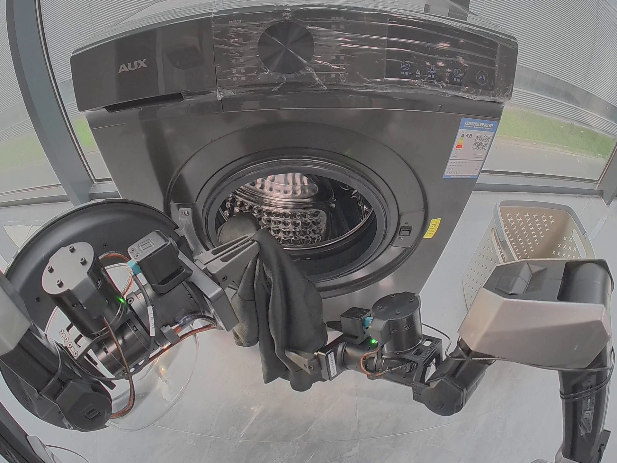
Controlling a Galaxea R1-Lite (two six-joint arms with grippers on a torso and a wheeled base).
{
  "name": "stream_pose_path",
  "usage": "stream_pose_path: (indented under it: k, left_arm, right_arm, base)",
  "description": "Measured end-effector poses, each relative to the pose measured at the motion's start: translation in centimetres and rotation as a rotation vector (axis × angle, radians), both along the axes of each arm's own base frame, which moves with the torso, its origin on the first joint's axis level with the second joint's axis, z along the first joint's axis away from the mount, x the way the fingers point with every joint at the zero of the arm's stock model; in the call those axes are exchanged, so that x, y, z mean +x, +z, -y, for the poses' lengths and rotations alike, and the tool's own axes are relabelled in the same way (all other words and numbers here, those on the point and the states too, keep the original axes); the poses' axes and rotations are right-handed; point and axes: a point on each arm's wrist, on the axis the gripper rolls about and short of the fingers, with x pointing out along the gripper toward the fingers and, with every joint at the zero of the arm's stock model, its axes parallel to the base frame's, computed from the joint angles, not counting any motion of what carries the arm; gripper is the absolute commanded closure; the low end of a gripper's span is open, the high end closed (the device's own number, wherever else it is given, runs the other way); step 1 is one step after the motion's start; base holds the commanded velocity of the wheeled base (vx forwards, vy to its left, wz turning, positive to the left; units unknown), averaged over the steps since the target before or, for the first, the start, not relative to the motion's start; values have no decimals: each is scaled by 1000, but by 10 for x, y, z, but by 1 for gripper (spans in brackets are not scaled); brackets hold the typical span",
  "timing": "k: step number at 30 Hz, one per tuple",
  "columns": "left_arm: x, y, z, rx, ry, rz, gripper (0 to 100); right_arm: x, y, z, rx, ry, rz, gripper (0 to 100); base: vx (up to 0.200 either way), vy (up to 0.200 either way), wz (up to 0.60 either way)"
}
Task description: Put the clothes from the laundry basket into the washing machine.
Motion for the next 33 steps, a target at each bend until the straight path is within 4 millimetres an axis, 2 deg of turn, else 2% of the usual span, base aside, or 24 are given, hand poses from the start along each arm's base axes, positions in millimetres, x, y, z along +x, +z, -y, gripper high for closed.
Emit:
stream_pose_path:
  k: [9, 15, 23, 29, 33]
  left_arm:
    - [-1, 0, -2, 1, 4, -1, 100]
    - [-1, 1, -2, 0, 6, 2, 100]
    - [-1, 1, -2, 1, 5, 2, 100]
    - [-1, 0, -2, 2, 3, 2, 100]
    - [-2, 0, -2, 4, 4, 1, 100]
  right_arm:
    - [32, 0, 40, -22, -31, 30, 0]
    - [46, 2, 53, -19, -66, 35, 0]
    - [77, 9, 53, -20, -120, 40, 0]
    - [98, 14, 44, -40, -170, 40, 0]
    - [98, 10, 30, -44, -151, 44, 0]
  base:
    - [0, 0, 0]
    - [0, 0, 0]
    - [0, 0, 0]
    - [0, 0, 0]
    - [0, 0, 0]
